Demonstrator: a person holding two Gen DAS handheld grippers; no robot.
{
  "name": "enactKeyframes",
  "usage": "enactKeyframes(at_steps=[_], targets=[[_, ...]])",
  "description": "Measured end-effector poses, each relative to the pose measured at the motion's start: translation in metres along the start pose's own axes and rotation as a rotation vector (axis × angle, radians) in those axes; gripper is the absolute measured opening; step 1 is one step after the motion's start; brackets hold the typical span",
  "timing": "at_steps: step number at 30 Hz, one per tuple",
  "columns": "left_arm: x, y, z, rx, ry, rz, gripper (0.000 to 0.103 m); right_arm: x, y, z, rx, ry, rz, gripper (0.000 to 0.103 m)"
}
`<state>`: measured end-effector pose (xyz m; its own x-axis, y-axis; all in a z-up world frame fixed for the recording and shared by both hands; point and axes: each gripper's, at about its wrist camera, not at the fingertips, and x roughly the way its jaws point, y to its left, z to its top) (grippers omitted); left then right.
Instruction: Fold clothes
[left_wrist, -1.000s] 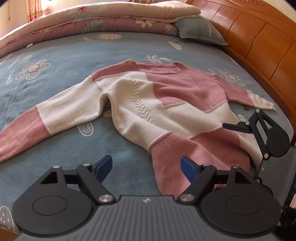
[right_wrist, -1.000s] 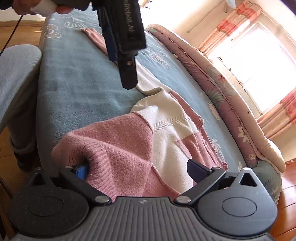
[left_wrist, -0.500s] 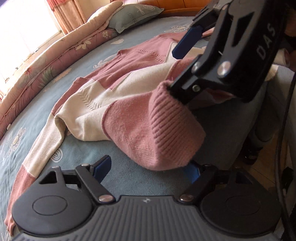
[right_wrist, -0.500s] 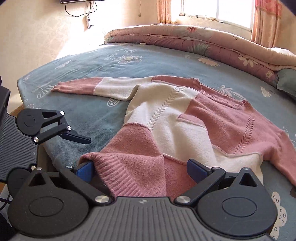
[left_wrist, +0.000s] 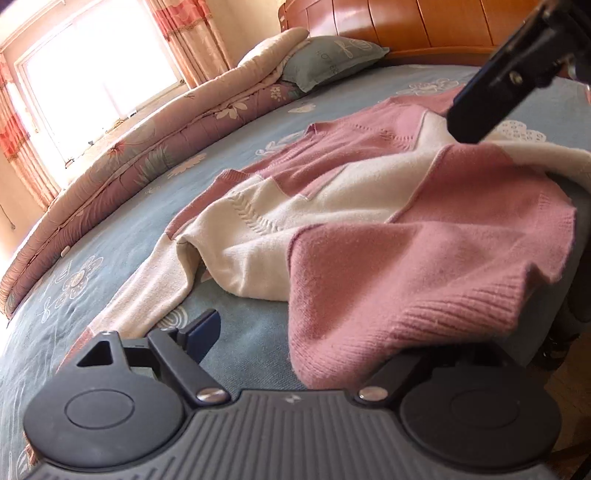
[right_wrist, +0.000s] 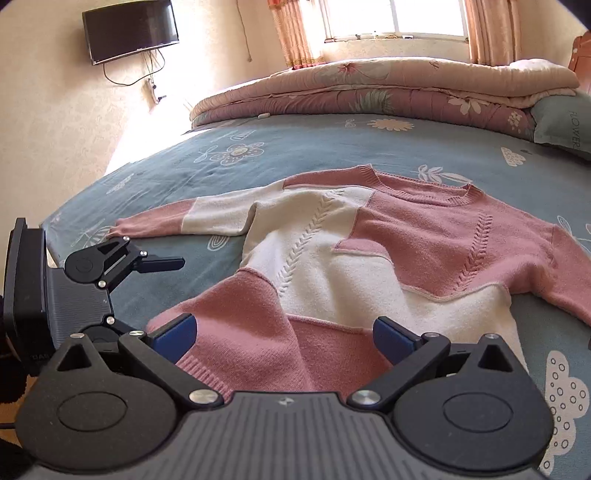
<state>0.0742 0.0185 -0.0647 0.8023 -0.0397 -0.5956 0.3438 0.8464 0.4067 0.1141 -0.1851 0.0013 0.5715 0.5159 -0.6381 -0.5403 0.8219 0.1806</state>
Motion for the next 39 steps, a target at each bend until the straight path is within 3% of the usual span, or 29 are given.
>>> enactKeyframes(at_steps=[1,4,10,16,20,23,25,29,34,39], targets=[[0.006,-0.003,-0.001,0.014,0.026,0.006,0.086,0.008,0.000,0.003,-0.005,0.011,-0.024,0.103],[-0.001,-0.002,0.000,-0.020,-0.016,-0.005,0.085,0.036,0.017,0.002,-0.102,0.060,-0.090,0.103],[-0.036,0.015,0.000,-0.021,-0.097,0.042,0.085,0.059,0.061,-0.006,-0.227,0.114,-0.043,0.103],[-0.087,0.052,-0.017,-0.056,-0.167,0.107,0.085,0.051,0.100,0.000,-0.307,0.130,0.103,0.103],[-0.082,0.086,-0.032,-0.156,-0.059,0.147,0.086,0.053,0.115,-0.004,-0.312,0.165,0.220,0.103],[-0.070,0.098,-0.037,-0.218,0.020,0.098,0.086,0.053,0.106,-0.006,-0.293,0.173,0.164,0.103],[-0.062,0.104,-0.033,-0.281,0.038,0.019,0.086,0.048,0.092,-0.008,-0.246,0.173,0.142,0.103],[-0.031,0.117,-0.020,-0.497,0.045,-0.236,0.086,0.033,0.064,-0.011,-0.163,0.162,0.103,0.103],[0.023,0.125,0.001,-0.725,0.055,-0.465,0.086,0.011,0.040,-0.020,-0.085,0.133,0.047,0.103],[0.075,0.136,0.012,-0.831,0.089,-0.438,0.085,-0.007,0.024,-0.029,-0.017,0.101,0.002,0.103]])
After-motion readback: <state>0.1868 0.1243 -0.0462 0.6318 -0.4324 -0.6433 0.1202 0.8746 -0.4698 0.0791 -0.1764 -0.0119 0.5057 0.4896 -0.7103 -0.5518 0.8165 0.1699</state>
